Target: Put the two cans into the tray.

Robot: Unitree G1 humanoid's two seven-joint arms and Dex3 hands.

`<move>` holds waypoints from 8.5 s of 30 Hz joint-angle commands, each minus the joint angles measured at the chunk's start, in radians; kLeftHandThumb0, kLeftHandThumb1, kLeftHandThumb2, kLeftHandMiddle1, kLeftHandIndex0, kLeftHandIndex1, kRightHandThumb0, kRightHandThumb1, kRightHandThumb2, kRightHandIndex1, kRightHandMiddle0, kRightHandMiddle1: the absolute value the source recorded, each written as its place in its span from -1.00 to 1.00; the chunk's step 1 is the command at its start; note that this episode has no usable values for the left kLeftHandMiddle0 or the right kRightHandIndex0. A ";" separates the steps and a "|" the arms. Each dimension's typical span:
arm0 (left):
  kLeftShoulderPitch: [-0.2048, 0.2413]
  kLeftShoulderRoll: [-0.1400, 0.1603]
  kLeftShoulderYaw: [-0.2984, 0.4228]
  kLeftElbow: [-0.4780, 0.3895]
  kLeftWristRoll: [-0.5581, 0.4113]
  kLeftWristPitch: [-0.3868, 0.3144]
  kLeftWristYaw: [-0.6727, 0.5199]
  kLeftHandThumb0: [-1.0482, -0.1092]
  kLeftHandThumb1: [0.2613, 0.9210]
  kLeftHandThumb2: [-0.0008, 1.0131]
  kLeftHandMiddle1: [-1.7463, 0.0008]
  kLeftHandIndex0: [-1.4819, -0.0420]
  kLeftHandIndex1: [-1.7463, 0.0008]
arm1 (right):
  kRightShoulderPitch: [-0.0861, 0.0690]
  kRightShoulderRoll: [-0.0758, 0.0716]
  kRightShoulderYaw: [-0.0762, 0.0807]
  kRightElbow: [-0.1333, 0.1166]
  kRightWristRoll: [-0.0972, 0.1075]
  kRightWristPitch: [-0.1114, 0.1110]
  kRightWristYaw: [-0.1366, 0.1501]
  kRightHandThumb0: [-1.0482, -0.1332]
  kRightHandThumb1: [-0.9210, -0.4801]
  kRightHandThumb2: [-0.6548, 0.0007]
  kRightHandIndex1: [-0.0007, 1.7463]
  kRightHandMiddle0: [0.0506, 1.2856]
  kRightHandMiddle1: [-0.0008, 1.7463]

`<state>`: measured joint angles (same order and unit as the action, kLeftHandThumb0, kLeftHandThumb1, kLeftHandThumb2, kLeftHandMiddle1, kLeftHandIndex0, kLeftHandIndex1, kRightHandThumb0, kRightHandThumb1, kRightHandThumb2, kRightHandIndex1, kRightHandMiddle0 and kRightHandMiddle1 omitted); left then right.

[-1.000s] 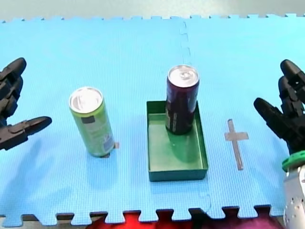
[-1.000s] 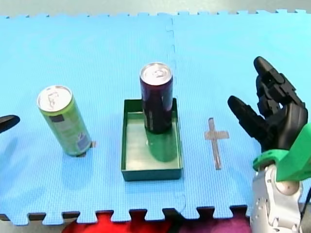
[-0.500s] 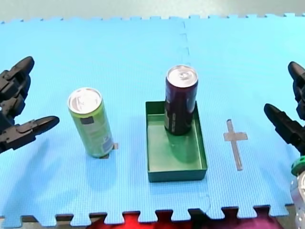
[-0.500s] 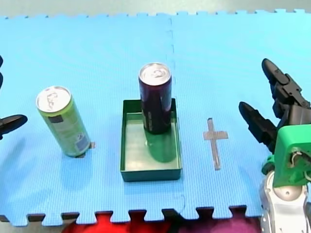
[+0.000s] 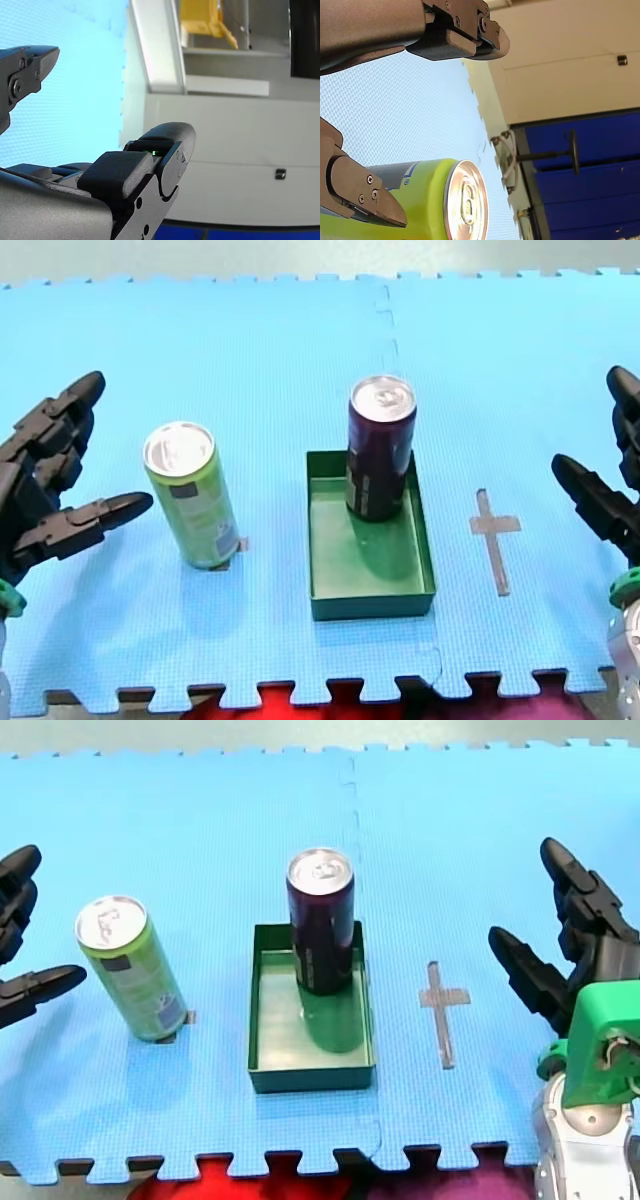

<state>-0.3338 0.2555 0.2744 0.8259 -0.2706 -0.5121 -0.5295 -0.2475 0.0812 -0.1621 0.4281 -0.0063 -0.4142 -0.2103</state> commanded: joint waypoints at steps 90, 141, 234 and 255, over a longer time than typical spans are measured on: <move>-0.081 0.003 0.025 0.276 -0.052 -0.061 -0.311 -0.45 -0.05 -1.00 0.99 0.72 1.00 | -0.002 -0.047 -0.010 0.046 0.033 -0.013 0.022 0.39 0.01 1.00 -1.00 -0.01 -1.00; -0.129 -0.077 0.089 0.330 -0.088 -0.014 -0.370 -0.36 -0.08 -1.00 0.99 0.64 1.00 | -0.009 -0.047 -0.017 0.090 0.059 -0.082 0.059 0.42 0.00 0.99 -1.00 -0.05 -1.00; -0.200 -0.121 0.040 0.301 -0.048 0.066 -0.237 -0.33 -0.24 -1.00 0.99 0.69 1.00 | 0.016 -0.032 -0.006 0.000 0.049 -0.085 0.041 0.47 -0.02 1.00 -1.00 -0.09 -1.00; -0.168 -0.175 0.016 0.267 0.060 -0.126 0.074 0.96 0.32 -0.94 -0.97 0.25 -0.91 | 0.018 -0.028 -0.011 -0.007 0.065 -0.081 0.048 0.56 -0.03 1.00 -1.00 -0.10 -1.00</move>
<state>-0.5265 0.1080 0.3033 1.1196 -0.2547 -0.5696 -0.5843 -0.2314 0.0587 -0.1693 0.4295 0.0563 -0.4980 -0.1626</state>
